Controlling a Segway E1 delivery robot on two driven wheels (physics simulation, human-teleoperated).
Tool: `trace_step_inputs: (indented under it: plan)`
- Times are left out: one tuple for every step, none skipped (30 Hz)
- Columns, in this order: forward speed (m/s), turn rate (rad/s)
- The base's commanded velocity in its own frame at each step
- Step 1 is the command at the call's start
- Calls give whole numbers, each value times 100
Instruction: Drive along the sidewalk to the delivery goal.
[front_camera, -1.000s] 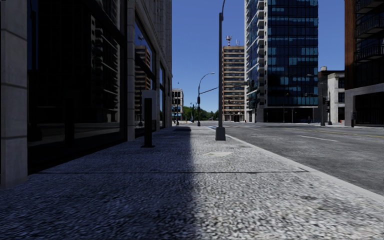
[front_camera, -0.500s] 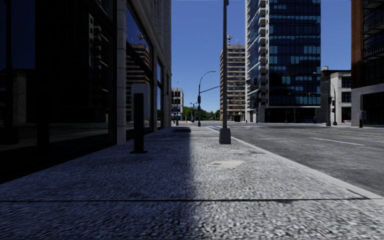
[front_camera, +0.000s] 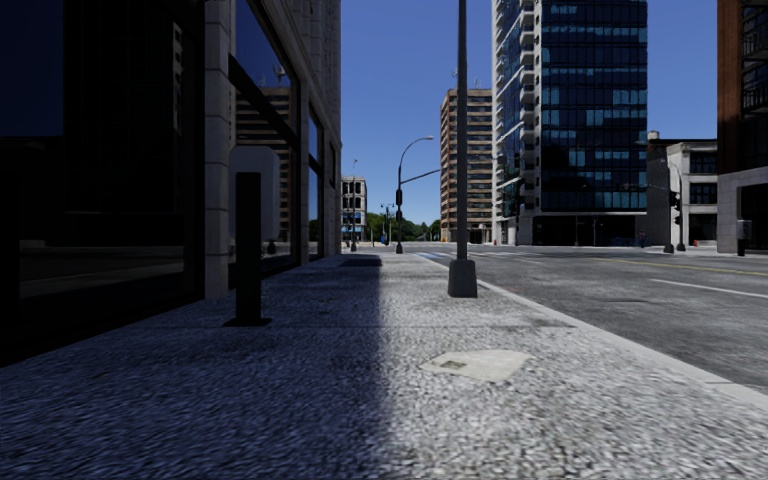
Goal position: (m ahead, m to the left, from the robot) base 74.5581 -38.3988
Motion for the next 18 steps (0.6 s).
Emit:
trace_step_inputs:
  plan:
    - [200,0]
    - [200,0]
    - [200,0]
    - [200,0]
    - [200,0]
    - [200,0]
    - [200,0]
    - [200,0]
    - [200,0]
    - [200,0]
    - [200,0]
    - [200,0]
    - [200,0]
    - [200,0]
    - [200,0]
    - [200,0]
    - [200,0]
    - [200,0]
